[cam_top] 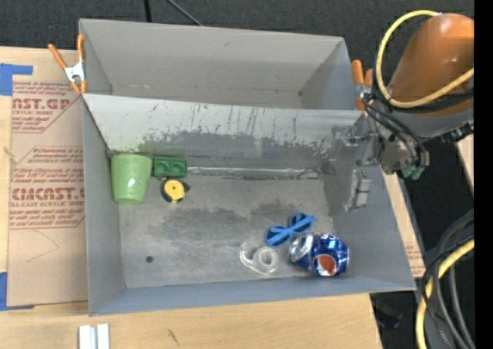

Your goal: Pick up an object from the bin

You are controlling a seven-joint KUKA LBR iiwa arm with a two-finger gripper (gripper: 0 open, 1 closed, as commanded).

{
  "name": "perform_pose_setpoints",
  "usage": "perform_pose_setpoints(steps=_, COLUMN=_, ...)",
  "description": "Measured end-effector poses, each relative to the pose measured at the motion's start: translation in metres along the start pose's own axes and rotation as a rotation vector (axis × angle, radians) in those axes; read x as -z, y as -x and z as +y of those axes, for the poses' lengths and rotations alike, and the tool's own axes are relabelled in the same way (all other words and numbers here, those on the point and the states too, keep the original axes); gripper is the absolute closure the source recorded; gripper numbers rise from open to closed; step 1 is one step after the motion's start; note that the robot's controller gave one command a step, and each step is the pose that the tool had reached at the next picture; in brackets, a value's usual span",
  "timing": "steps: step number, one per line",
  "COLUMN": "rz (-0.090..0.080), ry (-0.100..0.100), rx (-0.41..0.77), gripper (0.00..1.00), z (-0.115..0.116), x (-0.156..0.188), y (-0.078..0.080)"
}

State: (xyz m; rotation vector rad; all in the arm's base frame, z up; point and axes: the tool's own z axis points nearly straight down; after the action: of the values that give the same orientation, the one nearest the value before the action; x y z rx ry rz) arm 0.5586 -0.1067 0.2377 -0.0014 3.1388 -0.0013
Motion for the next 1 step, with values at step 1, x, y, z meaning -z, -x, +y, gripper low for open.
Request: perform_pose_setpoints(steps=1, rz=0.009, ry=0.002, rx=-0.013, gripper=0.00, z=-0.0130, x=-0.1166, y=0.0009)
